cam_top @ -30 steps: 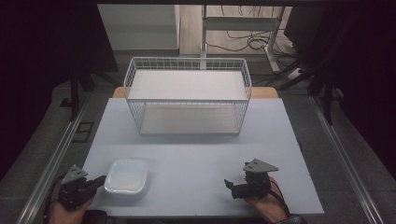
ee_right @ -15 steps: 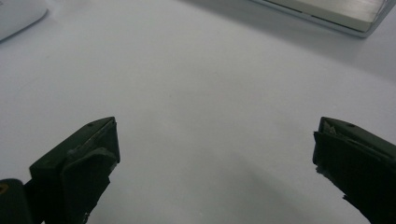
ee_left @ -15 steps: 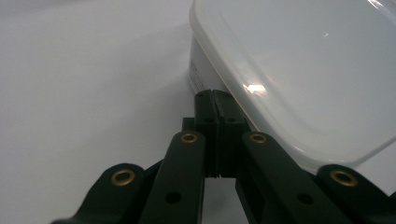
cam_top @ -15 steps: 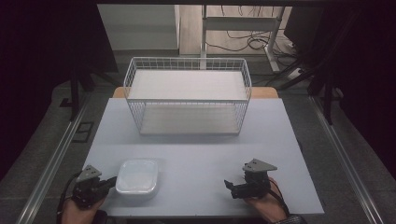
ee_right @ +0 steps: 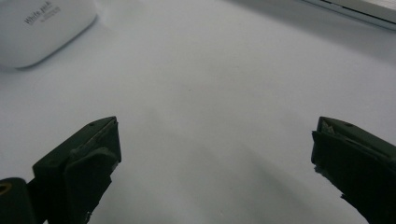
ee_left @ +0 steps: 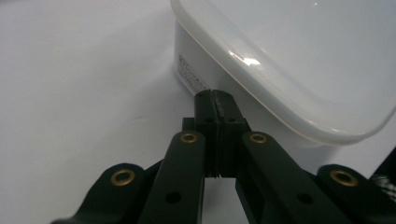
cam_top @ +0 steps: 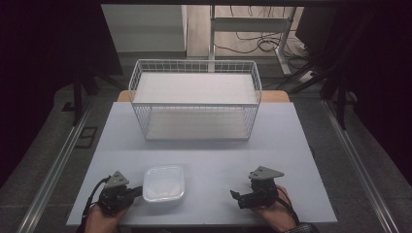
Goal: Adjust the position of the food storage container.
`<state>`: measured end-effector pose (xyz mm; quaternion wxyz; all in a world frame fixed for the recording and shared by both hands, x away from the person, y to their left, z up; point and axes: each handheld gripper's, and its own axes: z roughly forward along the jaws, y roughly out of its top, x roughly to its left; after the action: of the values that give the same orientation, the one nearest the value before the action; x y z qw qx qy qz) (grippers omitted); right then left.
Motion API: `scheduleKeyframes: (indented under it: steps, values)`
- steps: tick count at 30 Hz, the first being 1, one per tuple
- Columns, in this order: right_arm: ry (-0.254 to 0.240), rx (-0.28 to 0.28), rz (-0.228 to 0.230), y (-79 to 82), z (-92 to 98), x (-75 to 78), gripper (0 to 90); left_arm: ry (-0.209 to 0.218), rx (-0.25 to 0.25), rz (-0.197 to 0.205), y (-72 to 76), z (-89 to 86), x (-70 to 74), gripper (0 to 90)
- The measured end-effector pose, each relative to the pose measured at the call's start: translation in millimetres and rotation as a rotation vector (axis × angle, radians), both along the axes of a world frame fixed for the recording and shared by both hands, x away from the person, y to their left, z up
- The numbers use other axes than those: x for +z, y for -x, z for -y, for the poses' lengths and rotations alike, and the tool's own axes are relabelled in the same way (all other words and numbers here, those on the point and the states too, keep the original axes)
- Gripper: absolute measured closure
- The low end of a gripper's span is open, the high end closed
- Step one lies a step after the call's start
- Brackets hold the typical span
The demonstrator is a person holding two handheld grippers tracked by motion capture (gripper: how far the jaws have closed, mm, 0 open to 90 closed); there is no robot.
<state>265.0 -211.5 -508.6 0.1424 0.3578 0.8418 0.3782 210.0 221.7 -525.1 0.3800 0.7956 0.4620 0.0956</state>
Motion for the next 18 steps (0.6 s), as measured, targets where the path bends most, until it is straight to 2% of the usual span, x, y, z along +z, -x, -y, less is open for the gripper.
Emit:
scheduleKeyframes:
  steps: [7, 18]
  values:
    - [0.011, -0.005, 0.009, -0.7, -1.0, 1.1, 5.6, 0.013, -0.062, -0.004, -9.4, 21.7, -0.5, 89.6]
    - [0.016, 0.0, -0.017, -4.7, -5.8, 1.3, 13.2, 0.022, -0.146, -0.006, -28.4, 57.9, -1.5, 89.6]
